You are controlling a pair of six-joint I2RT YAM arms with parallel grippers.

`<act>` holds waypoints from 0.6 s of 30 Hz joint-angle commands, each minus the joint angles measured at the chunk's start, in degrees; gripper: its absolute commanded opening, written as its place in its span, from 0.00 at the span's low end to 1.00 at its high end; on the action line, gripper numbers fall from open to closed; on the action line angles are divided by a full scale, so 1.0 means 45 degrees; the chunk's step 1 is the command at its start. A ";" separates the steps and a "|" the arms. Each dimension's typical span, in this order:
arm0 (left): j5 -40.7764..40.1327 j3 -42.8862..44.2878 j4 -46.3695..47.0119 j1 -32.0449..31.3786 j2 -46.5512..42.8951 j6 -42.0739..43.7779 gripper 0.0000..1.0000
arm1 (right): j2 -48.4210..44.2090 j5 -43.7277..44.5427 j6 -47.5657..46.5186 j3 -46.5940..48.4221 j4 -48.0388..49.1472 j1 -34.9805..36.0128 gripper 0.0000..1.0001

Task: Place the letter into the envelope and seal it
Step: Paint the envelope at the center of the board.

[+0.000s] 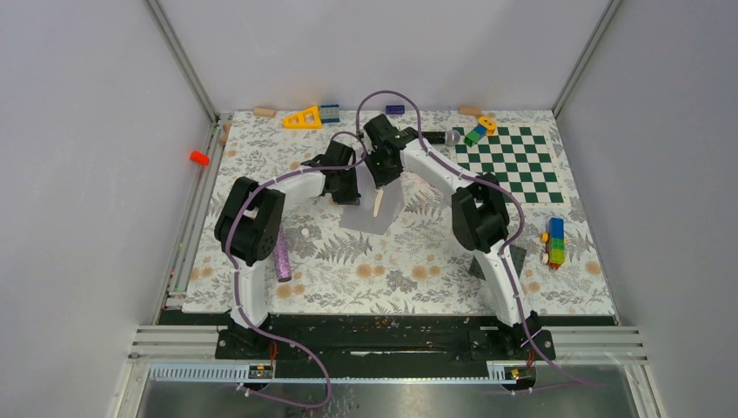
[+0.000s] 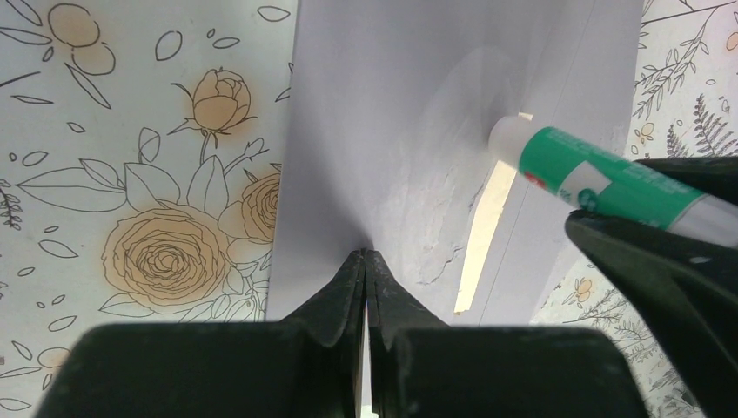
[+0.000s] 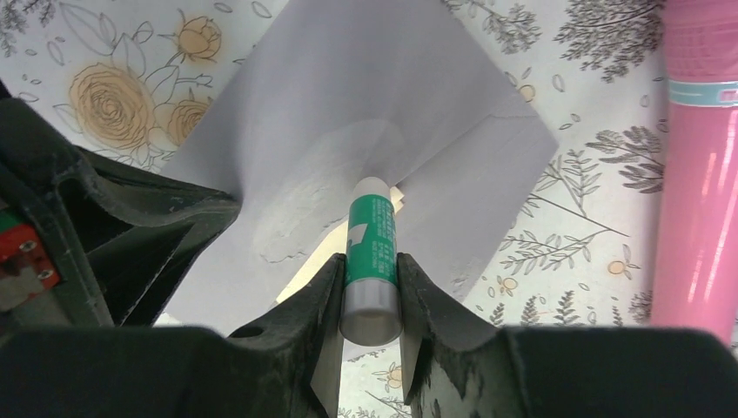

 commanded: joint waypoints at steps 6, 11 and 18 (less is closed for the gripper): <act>-0.0482 -0.0447 -0.0948 -0.0204 0.0320 0.0732 0.00 | 0.0007 0.0641 -0.0128 0.0907 -0.0769 -0.0279 0.00; -0.0478 -0.0449 -0.0948 -0.0204 0.0319 0.0732 0.00 | -0.1134 -0.1489 0.1024 0.0257 -0.0288 -0.0915 0.00; -0.0454 -0.0459 -0.0909 -0.0222 0.0330 0.0694 0.00 | -0.2373 -0.4668 0.2694 -0.2180 0.1459 -0.1319 0.00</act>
